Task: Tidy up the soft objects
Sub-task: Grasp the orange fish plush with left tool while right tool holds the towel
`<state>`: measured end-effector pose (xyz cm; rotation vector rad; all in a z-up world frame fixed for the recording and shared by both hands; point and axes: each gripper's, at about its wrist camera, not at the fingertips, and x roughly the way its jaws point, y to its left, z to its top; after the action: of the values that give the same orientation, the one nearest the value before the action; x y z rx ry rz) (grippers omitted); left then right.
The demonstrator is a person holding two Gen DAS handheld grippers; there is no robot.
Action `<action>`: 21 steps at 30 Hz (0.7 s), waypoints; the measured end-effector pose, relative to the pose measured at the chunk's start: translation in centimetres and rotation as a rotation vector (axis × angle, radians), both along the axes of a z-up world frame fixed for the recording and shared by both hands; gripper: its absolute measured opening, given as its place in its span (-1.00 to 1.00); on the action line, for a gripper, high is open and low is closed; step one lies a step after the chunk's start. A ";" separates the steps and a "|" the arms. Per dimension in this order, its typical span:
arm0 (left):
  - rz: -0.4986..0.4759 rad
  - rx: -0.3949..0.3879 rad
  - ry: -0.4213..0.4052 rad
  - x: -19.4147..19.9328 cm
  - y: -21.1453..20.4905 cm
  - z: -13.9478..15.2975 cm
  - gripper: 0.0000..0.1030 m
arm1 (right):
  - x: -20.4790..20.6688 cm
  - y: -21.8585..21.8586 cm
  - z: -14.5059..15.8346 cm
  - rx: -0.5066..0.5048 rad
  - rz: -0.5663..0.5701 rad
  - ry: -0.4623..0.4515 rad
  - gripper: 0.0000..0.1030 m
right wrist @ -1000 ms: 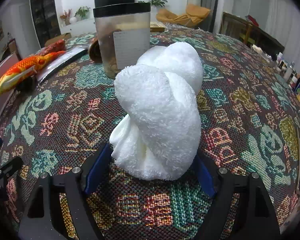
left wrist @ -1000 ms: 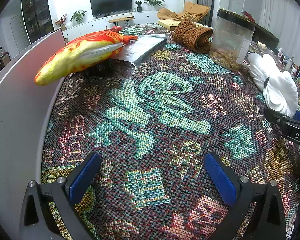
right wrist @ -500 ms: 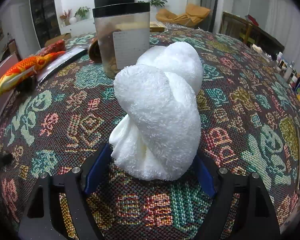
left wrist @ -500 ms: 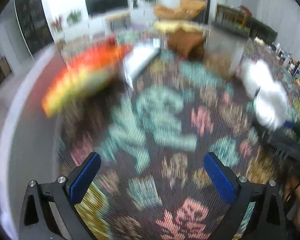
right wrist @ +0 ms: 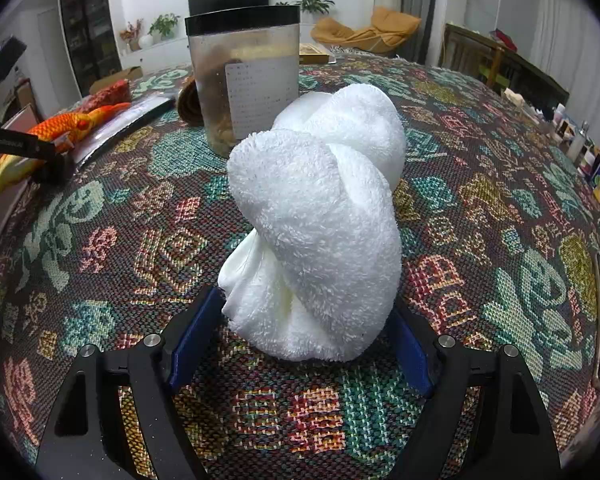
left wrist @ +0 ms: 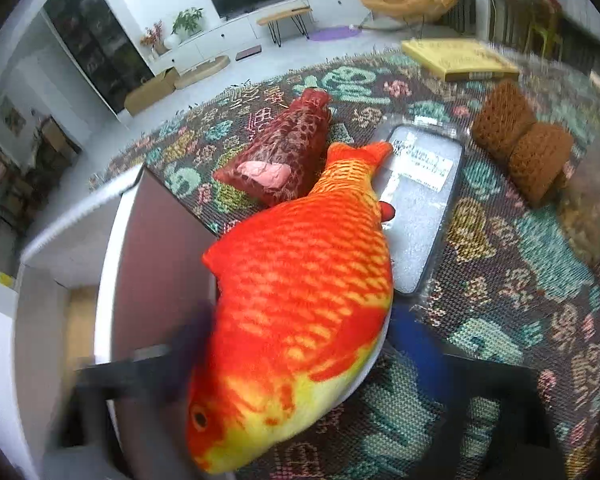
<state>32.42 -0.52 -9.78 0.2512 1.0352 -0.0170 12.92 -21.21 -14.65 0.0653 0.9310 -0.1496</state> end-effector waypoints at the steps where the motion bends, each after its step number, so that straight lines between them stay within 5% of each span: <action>1: 0.009 -0.031 -0.013 -0.4 0.4 0.2 -0.19 | 0.0 0.0 0.0 0.000 0.000 0.000 0.61; 8: -0.067 -0.246 -0.092 -10.2 -1.1 3.2 -0.28 | 0.0 0.0 0.0 0.001 0.000 0.000 0.61; 12: -0.101 -0.226 -0.071 -16.7 -3.9 1.1 0.42 | 0.0 0.0 0.0 0.001 0.000 0.000 0.61; 15: -0.189 -0.202 -0.040 -19.6 -5.8 -1.6 0.51 | 0.0 0.0 0.0 0.003 0.000 -0.001 0.61; 18: -0.219 -0.062 -0.069 -20.6 -7.3 -2.9 0.65 | 0.0 0.0 -0.1 0.003 -0.001 -0.001 0.61; 21: -0.226 -0.069 -0.066 -20.3 -7.5 -3.2 0.84 | 0.0 0.0 -0.1 0.003 -0.001 -0.001 0.61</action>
<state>12.12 -7.98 -12.97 0.3030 0.9348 -0.2473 12.92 -21.23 -14.73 0.0684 0.9299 -0.1487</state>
